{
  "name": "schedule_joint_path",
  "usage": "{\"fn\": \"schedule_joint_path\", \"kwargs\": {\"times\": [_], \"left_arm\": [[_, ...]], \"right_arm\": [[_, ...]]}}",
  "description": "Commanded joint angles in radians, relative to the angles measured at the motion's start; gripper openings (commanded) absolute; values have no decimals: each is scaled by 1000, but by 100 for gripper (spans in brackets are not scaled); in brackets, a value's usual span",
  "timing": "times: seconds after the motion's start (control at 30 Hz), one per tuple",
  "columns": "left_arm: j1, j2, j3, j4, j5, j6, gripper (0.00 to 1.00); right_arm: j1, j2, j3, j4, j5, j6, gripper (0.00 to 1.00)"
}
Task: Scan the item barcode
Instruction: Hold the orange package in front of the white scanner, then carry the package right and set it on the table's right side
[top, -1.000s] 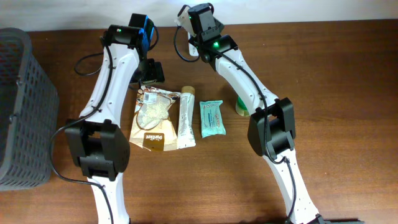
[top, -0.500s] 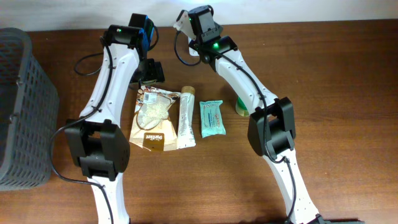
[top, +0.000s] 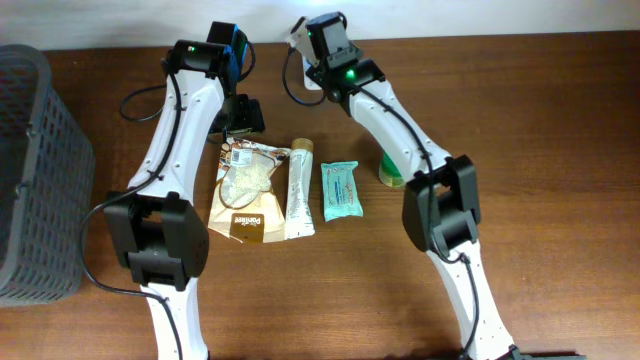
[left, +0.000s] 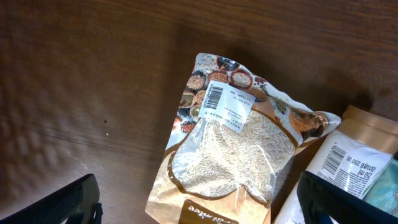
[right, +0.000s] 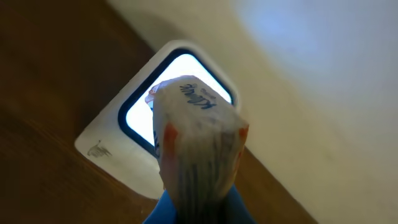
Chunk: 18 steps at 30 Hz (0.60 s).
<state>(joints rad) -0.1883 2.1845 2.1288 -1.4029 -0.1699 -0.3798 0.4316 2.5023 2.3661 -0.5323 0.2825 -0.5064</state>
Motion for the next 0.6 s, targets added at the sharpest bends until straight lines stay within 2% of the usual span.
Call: {"fn": "schedule_joint_path", "kwargs": {"times": [0.0, 0.1, 0.2, 0.3, 0.43, 0.57], "left_arm": [[0, 2, 9, -2, -11, 18, 99], [0, 2, 9, -2, -11, 19, 99], [0, 2, 9, -2, -11, 19, 99], [0, 2, 9, -2, -11, 19, 99], [0, 2, 9, -1, -10, 19, 99], [0, 2, 9, -2, -11, 19, 99]], "right_arm": [[-30, -225, 2, -83, -88, 291, 4], [-61, -333, 2, -242, -192, 488, 4], [-129, -473, 2, -530, -274, 651, 4], [-200, -548, 2, -721, -283, 695, 4], [-380, -573, -5, -987, -283, 764, 4], [-541, -558, -121, -1044, -319, 777, 4]]}}
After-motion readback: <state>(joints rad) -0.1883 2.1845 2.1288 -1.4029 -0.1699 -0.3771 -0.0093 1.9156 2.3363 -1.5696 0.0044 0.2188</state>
